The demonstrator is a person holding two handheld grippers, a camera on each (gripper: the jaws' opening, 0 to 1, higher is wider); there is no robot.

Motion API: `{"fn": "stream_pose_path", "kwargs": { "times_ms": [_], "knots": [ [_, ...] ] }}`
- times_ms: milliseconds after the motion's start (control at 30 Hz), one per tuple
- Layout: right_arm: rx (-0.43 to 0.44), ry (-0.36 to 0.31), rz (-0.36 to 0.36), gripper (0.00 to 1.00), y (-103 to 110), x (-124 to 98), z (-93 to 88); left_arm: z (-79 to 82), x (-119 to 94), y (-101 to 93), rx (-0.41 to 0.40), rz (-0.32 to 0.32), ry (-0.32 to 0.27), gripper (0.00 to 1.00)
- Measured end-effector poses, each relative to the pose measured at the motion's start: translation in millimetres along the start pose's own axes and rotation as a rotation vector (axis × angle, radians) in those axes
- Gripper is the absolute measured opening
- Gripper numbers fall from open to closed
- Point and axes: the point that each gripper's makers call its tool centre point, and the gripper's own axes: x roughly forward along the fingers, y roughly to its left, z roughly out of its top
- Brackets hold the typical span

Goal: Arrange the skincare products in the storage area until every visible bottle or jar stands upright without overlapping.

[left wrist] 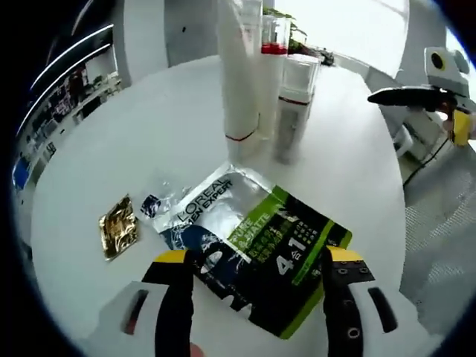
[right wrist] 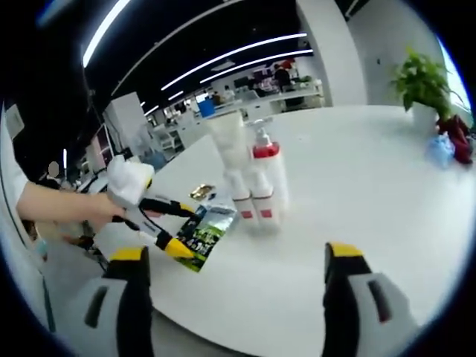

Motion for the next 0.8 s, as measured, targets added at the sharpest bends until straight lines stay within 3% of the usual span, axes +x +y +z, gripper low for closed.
{"fn": "stream_pose_path", "kwargs": {
  "times_ms": [100,433,800],
  "knots": [
    [0.002,-0.001,-0.003,0.98,-0.5,-0.4,0.2,2.4,0.3,-0.6,-0.014,0.0,0.001,0.72],
    [0.004,0.001,-0.007,0.98,-1.1,0.1,-1.1,1.5,-3.4,-0.5,-0.152,0.124,-0.038,0.72],
    [0.005,0.001,-0.007,0.98,-0.7,-0.2,-1.1,2.2,-0.5,3.8,-0.186,0.148,-0.021,0.72]
  ]
}}
